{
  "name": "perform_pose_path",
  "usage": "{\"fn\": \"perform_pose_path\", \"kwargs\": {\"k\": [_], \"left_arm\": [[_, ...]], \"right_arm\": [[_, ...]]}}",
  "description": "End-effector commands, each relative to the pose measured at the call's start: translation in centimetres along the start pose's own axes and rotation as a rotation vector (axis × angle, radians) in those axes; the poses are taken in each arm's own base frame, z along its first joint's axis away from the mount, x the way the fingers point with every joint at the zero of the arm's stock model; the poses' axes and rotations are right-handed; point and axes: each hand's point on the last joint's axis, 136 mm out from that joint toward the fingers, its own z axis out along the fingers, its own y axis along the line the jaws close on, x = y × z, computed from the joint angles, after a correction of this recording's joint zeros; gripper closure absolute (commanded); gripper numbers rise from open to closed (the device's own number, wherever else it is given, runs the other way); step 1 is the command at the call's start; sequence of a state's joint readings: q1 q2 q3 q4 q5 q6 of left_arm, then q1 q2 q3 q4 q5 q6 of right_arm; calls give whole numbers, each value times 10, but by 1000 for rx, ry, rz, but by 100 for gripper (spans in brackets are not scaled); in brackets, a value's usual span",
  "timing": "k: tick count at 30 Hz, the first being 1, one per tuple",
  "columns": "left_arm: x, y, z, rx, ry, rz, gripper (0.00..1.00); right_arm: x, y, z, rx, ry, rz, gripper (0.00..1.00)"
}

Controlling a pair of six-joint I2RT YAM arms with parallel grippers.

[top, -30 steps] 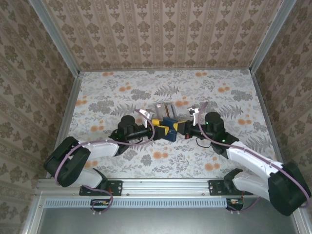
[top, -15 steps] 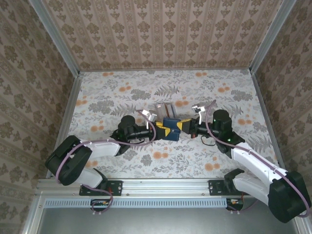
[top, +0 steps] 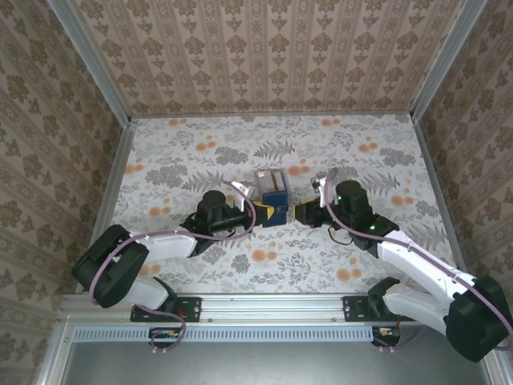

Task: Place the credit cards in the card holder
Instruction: Open the button on the card holder.

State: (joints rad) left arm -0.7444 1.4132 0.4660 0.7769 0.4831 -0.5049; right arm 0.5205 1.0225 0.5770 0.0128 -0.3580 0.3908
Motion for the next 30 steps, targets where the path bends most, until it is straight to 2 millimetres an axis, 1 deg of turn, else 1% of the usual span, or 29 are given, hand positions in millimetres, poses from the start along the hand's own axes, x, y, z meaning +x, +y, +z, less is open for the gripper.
{"fn": "perform_pose_path", "kwargs": {"k": [1, 3, 5, 7, 9, 11, 13, 16, 19, 20, 21, 23, 25, 27, 29, 30], "left_arm": [[-14, 9, -2, -54, -50, -6, 100], [-12, 12, -1, -68, -40, -1, 100], [-9, 15, 0, -78, -28, -11, 100], [-9, 11, 2, -50, -26, -23, 100], [-10, 8, 4, -32, -22, -29, 100], [-8, 10, 6, -35, -13, -42, 100], [-7, 10, 8, -25, -12, -68, 100], [-10, -1, 10, 43, -19, -86, 100], [-9, -3, 12, 69, -27, -101, 100], [-9, -3, 13, 77, -31, -115, 100], [-10, -6, 13, 94, -36, -119, 100], [-12, -10, 13, 119, -47, -119, 100], [-12, -9, 12, 115, -55, -116, 100], [-11, -5, 10, 97, -63, -123, 100], [-13, -7, 9, 103, -73, -119, 100], [-14, -7, 8, 99, -78, -113, 100]], "right_arm": [[7, -12, 10, 115, 26, -29, 66], [10, -11, 19, 135, 59, -24, 65], [9, -3, 28, 133, 71, -34, 62], [5, 8, 38, 112, 71, -52, 59], [1, 10, 46, 125, 81, -55, 56], [0, 12, 50, 134, 89, -63, 53], [0, 12, 56, 140, 81, -75, 51], [-3, -3, 64, 230, 80, -65, 51], [-8, -14, 68, 302, 66, -23, 52], [-10, -13, 69, 297, 51, -14, 53], [-2, -18, 76, 311, 75, -2, 53], [3, -25, 80, 347, 101, 20, 55], [6, -31, 78, 394, 107, 49, 55], [11, -35, 77, 403, 87, 90, 55], [17, -40, 77, 416, 86, 113, 58], [19, -43, 77, 432, 94, 120, 57]]}}
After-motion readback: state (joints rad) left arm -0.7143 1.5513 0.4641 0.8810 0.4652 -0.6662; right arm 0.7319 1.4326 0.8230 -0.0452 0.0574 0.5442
